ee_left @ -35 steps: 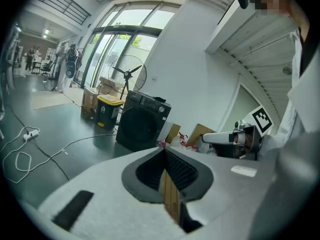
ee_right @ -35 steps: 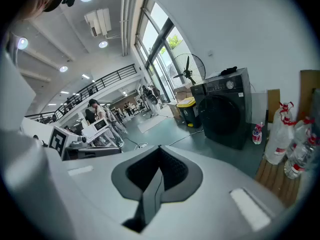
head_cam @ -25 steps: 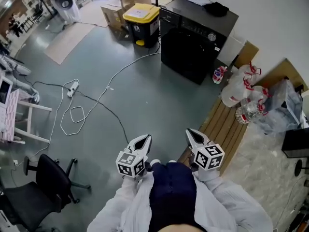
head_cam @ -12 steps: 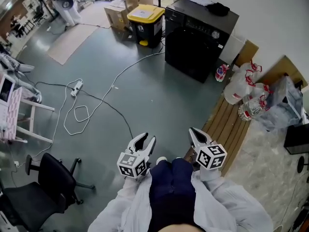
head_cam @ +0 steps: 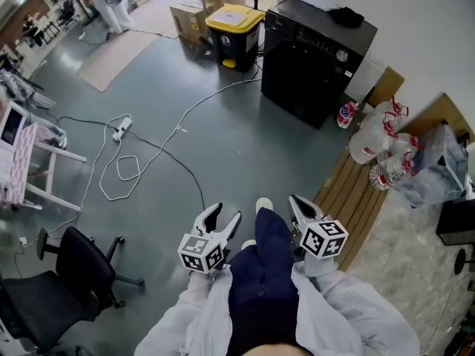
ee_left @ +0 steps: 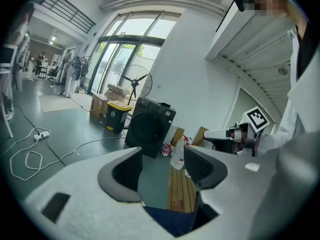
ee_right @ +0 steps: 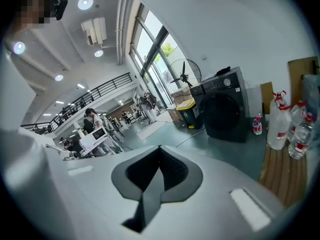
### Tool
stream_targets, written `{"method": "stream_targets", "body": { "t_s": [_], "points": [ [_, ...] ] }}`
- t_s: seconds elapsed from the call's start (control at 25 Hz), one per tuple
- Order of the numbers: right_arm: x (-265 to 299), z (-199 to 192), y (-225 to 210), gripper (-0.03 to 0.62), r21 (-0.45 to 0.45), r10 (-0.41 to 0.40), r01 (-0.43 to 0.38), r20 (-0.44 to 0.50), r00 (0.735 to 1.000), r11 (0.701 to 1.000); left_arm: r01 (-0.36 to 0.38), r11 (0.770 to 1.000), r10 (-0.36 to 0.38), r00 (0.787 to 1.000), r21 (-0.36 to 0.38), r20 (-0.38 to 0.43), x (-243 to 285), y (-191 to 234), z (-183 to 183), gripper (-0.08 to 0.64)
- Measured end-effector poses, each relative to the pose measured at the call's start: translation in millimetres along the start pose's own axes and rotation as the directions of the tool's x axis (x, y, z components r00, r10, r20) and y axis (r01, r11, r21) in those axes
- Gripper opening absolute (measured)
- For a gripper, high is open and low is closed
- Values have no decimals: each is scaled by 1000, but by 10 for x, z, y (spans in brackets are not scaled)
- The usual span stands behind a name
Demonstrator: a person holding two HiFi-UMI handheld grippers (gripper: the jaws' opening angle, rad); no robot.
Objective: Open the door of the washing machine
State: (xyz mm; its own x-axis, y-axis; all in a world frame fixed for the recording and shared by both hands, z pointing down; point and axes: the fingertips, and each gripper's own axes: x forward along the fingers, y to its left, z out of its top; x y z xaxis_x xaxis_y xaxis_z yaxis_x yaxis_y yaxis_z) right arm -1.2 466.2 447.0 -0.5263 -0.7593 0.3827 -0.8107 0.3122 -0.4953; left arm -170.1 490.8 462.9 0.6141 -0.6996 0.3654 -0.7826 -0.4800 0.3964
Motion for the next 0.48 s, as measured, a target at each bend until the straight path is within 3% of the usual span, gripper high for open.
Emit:
{"method": "stream_targets", "body": {
  "t_s": [0.24,0.48],
  "points": [
    [365,246,-237,6,55,9,-9,1,1000,998,-10,1000,10,1000,-16,-20,336,194,151,252],
    [774,708,-693,8,57,-17,17,-11,1000,998,-11,1000,11,1000,-10,-16,938,386,573,253]
  ]
}}
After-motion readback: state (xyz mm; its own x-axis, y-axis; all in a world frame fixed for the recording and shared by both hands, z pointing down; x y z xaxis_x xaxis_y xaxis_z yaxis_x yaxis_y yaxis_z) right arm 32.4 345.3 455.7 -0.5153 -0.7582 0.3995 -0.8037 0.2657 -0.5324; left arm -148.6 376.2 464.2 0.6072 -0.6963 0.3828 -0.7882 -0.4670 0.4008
